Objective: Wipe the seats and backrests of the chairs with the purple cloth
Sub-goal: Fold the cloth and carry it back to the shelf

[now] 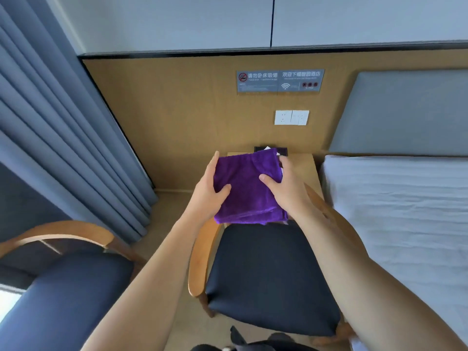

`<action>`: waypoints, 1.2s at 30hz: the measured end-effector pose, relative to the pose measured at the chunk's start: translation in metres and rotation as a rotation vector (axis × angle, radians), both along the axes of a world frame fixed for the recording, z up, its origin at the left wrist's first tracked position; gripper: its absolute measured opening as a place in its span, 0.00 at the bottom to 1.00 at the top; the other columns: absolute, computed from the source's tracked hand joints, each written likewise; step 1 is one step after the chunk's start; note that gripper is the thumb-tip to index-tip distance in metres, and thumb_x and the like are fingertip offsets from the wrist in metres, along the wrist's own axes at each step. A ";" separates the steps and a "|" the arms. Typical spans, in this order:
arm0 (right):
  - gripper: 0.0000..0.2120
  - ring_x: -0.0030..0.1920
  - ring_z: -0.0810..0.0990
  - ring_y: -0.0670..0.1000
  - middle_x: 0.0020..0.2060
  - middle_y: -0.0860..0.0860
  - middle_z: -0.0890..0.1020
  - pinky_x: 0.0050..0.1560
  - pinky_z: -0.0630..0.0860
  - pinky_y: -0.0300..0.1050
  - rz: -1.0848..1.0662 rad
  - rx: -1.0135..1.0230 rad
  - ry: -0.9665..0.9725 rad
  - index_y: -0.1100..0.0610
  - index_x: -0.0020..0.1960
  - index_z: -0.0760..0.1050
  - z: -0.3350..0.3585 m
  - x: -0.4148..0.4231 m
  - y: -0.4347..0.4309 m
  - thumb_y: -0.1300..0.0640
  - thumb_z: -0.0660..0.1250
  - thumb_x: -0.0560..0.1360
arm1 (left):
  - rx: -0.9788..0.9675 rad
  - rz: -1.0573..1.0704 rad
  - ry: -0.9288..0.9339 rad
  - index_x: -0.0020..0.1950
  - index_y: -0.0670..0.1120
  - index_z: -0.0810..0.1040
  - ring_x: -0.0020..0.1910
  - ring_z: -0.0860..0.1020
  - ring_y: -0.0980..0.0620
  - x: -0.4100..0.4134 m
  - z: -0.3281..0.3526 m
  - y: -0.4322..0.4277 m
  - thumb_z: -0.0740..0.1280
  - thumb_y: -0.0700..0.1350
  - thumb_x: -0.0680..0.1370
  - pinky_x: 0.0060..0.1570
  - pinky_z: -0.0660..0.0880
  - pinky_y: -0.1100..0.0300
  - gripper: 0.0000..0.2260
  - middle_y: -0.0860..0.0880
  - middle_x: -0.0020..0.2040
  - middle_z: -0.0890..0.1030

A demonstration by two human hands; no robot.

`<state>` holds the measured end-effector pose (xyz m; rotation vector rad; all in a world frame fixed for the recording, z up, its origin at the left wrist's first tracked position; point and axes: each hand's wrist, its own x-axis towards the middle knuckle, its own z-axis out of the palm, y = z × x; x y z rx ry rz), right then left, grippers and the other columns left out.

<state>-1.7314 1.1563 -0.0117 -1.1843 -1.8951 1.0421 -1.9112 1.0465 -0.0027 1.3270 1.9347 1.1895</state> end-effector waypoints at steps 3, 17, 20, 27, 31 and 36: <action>0.32 0.63 0.69 0.39 0.67 0.43 0.70 0.63 0.65 0.31 0.156 0.228 -0.029 0.51 0.75 0.61 0.004 -0.019 -0.014 0.57 0.72 0.76 | 0.043 0.098 0.209 0.73 0.69 0.60 0.52 0.74 0.59 -0.002 -0.009 -0.026 0.63 0.43 0.82 0.50 0.71 0.68 0.27 0.54 0.56 0.73; 0.22 0.65 0.73 0.50 0.67 0.51 0.71 0.64 0.66 0.38 1.042 0.211 -0.244 0.54 0.68 0.75 -0.032 -0.096 -0.193 0.56 0.73 0.75 | -0.140 0.995 0.145 0.71 0.57 0.71 0.55 0.72 0.55 0.057 -0.054 -0.285 0.67 0.44 0.79 0.59 0.66 0.68 0.20 0.50 0.58 0.69; 0.23 0.67 0.72 0.53 0.69 0.53 0.69 0.68 0.64 0.42 1.269 0.233 -0.240 0.57 0.70 0.73 -0.028 -0.111 -0.280 0.57 0.71 0.76 | -0.188 1.224 0.112 0.71 0.58 0.71 0.53 0.71 0.57 0.083 -0.051 -0.370 0.67 0.45 0.79 0.58 0.65 0.68 0.21 0.50 0.58 0.68; 0.24 0.66 0.74 0.54 0.70 0.52 0.68 0.69 0.68 0.47 1.720 0.348 -0.146 0.59 0.72 0.70 -0.011 -0.102 -0.503 0.61 0.69 0.76 | -0.218 1.707 0.118 0.70 0.53 0.74 0.46 0.71 0.59 0.167 -0.036 -0.564 0.68 0.42 0.78 0.53 0.60 0.77 0.20 0.48 0.54 0.69; 0.25 0.67 0.72 0.54 0.71 0.52 0.68 0.69 0.67 0.43 1.917 0.424 -0.083 0.58 0.73 0.69 -0.013 -0.071 -0.632 0.63 0.68 0.77 | -0.241 1.937 0.097 0.69 0.53 0.75 0.49 0.71 0.56 0.230 -0.036 -0.670 0.69 0.43 0.77 0.54 0.60 0.76 0.20 0.47 0.55 0.71; 0.24 0.67 0.72 0.54 0.72 0.50 0.67 0.67 0.68 0.45 2.171 0.477 -0.027 0.57 0.73 0.69 -0.008 -0.023 -0.782 0.63 0.66 0.77 | -0.234 2.203 0.033 0.69 0.55 0.74 0.50 0.73 0.55 0.312 -0.033 -0.782 0.69 0.45 0.78 0.55 0.63 0.71 0.20 0.48 0.56 0.71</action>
